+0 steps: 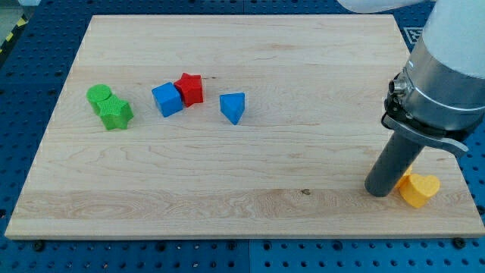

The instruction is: Move the blue triangle left and down a bit

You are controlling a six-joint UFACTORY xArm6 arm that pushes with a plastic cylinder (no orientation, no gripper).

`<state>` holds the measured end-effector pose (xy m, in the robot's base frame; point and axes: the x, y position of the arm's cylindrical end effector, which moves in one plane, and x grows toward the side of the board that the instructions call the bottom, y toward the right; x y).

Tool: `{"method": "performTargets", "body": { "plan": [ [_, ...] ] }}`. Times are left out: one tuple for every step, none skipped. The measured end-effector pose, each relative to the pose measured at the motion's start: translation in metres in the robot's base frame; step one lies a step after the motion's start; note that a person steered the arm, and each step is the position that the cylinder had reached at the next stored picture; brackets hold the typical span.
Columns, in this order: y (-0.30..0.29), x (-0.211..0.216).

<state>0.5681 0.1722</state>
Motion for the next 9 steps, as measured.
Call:
{"method": "performTargets", "body": {
  "plan": [
    [0.0, 0.0],
    [-0.024, -0.004],
    [-0.057, -0.006],
    [-0.051, -0.035],
    [-0.047, -0.058],
    [-0.049, -0.066],
    [-0.064, -0.141],
    [-0.071, -0.142],
    [-0.079, -0.152]
  ]
}}
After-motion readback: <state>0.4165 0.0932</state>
